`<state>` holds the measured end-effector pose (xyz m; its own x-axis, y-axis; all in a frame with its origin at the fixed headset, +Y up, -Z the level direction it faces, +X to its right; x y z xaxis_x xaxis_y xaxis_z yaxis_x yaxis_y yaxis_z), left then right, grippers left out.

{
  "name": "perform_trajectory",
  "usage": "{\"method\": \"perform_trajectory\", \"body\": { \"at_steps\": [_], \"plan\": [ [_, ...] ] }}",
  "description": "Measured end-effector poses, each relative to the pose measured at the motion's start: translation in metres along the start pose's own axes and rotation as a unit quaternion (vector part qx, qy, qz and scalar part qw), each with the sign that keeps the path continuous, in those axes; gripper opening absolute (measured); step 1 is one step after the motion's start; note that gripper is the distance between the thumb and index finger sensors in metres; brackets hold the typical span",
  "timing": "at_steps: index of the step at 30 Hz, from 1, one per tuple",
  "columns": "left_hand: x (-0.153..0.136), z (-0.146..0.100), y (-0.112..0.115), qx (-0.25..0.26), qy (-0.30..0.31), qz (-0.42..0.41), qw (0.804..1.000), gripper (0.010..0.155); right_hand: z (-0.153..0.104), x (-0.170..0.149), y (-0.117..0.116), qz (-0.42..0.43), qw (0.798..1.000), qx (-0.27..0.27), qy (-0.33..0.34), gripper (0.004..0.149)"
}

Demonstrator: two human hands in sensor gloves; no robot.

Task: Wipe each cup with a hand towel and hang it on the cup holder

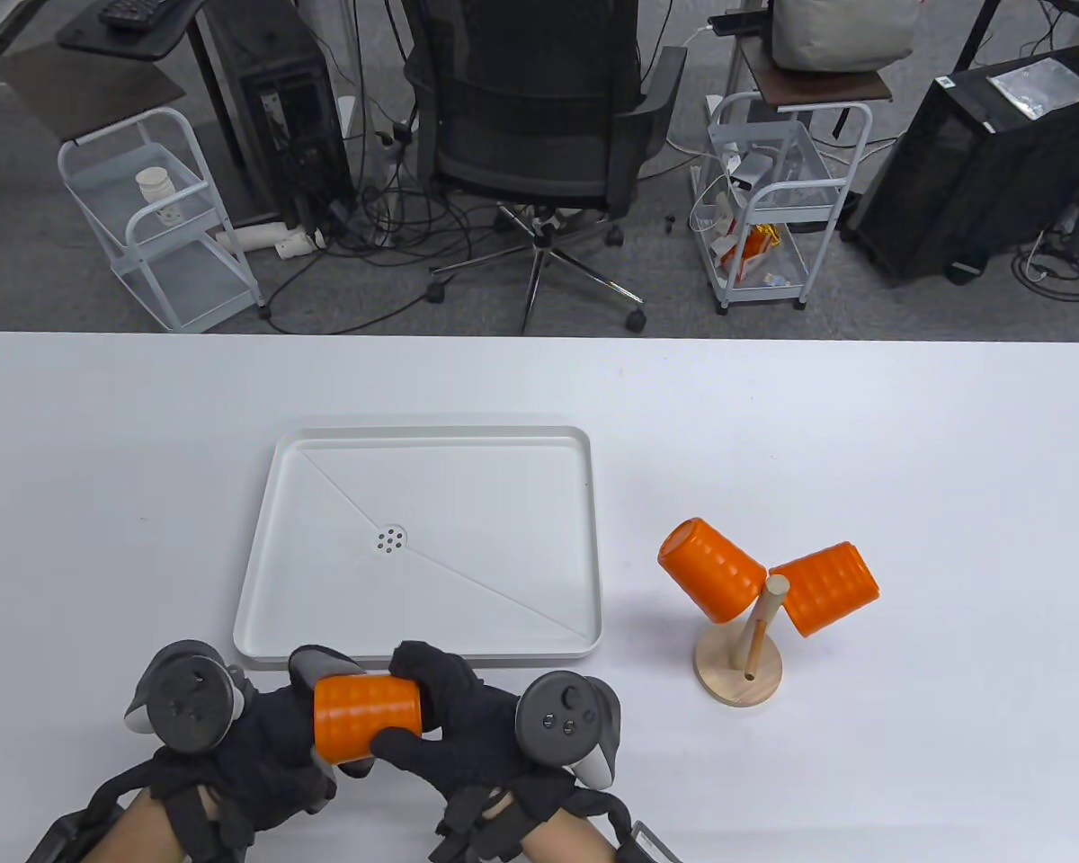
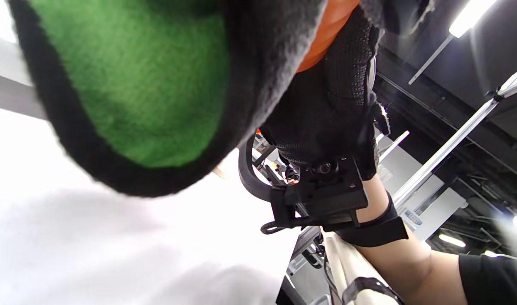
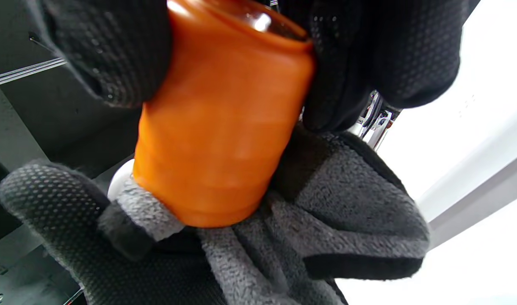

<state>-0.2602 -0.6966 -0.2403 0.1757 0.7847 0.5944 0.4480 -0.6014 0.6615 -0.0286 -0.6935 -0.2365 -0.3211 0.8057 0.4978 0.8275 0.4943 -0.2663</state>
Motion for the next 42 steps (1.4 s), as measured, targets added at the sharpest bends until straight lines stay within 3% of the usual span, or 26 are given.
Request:
{"method": "perform_trajectory", "body": {
  "at_steps": [2,9,17,21,25,29,35,38,42],
  "plan": [
    [0.0,-0.001,0.0,0.006,0.002,-0.009,1.0,0.085,0.0,0.001,0.0,-0.004,1.0,-0.002,0.005,0.081],
    [-0.018,-0.001,0.006,0.032,0.005,-0.188,0.982,0.089,-0.002,0.007,0.0,-0.055,0.997,-0.019,0.042,0.081],
    [-0.039,0.001,0.019,0.008,0.003,-0.373,0.928,0.093,-0.005,0.016,-0.004,-0.129,0.988,-0.032,0.084,0.081],
    [-0.039,0.002,0.02,0.002,-0.004,-0.358,0.934,0.091,-0.005,0.014,-0.003,-0.121,0.99,-0.029,0.071,0.082],
    [-0.029,0.002,0.017,0.006,-0.006,-0.293,0.956,0.088,-0.004,0.01,-0.002,-0.087,0.995,-0.024,0.046,0.082],
    [-0.014,0.0,0.01,0.006,-0.01,-0.124,0.992,0.085,-0.003,0.004,-0.004,-0.04,0.999,-0.008,0.018,0.082],
    [0.001,-0.002,0.007,0.0,-0.007,0.017,1.0,0.083,-0.002,-0.001,-0.006,-0.006,1.0,0.008,0.001,0.083],
    [0.0,-0.003,0.007,0.009,-0.004,0.001,1.0,0.083,-0.002,0.0,-0.006,-0.013,1.0,0.006,0.006,0.082],
    [-0.01,-0.002,0.009,0.044,0.002,-0.113,0.993,0.087,-0.002,0.003,-0.004,-0.032,0.999,-0.004,0.028,0.082]
  ]
}}
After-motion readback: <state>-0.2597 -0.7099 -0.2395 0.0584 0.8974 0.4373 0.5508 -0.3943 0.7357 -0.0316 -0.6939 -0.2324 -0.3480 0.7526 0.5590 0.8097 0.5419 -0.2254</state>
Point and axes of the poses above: the tracker on the back of each hand, its own x axis roughly to the thumb side, its own z axis roughly from the wrist to the fingertips, y = z × x, the point moved 1 cm from there along z, roughly from the wrist to the fingertips, and after that the axes turned 9 degrees about -z, right-handed, at the moved point
